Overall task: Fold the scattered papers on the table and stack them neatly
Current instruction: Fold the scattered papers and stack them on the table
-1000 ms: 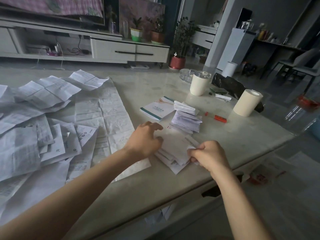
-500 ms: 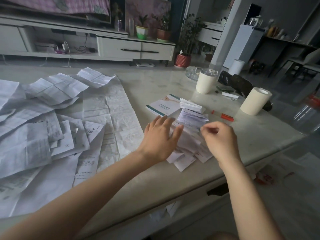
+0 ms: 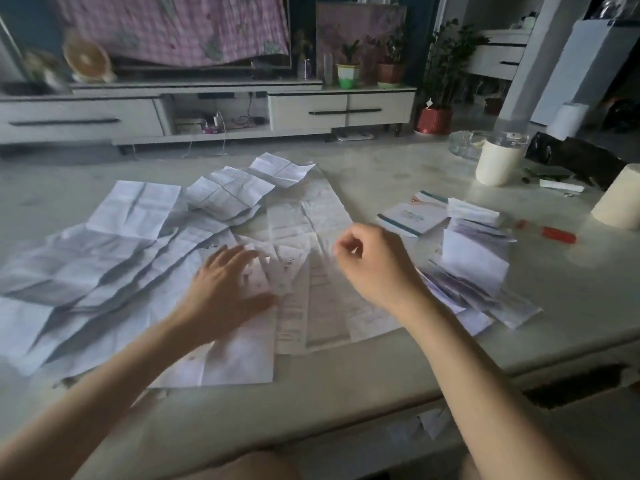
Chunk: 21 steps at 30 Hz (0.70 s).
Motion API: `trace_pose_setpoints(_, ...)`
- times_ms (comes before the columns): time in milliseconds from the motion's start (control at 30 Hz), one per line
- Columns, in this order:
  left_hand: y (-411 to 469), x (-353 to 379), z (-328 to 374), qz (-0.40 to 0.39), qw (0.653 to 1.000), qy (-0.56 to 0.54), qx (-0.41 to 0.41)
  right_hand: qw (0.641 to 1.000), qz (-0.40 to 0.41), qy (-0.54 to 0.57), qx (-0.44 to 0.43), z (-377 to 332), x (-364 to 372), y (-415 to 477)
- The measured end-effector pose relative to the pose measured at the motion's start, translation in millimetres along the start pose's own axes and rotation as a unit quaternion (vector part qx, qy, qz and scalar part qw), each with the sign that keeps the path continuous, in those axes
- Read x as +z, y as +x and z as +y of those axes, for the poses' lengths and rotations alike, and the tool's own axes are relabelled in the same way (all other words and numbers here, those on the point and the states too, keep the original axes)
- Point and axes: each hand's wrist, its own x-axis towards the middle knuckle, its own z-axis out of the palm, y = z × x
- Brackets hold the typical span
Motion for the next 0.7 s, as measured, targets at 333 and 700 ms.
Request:
trace_pose_setpoints(333, -24, -37, -45, -0.092, 0.991, -0.092, -0.038, 0.989, -0.145, 0.012, -0.01, -33, 44, -3)
trace_pose_setpoints(700, -15, -104, -13, -0.04, 0.857, -0.512, -0.039, 0.856, -0.282, 0.42, 0.11, -50, 34, 0)
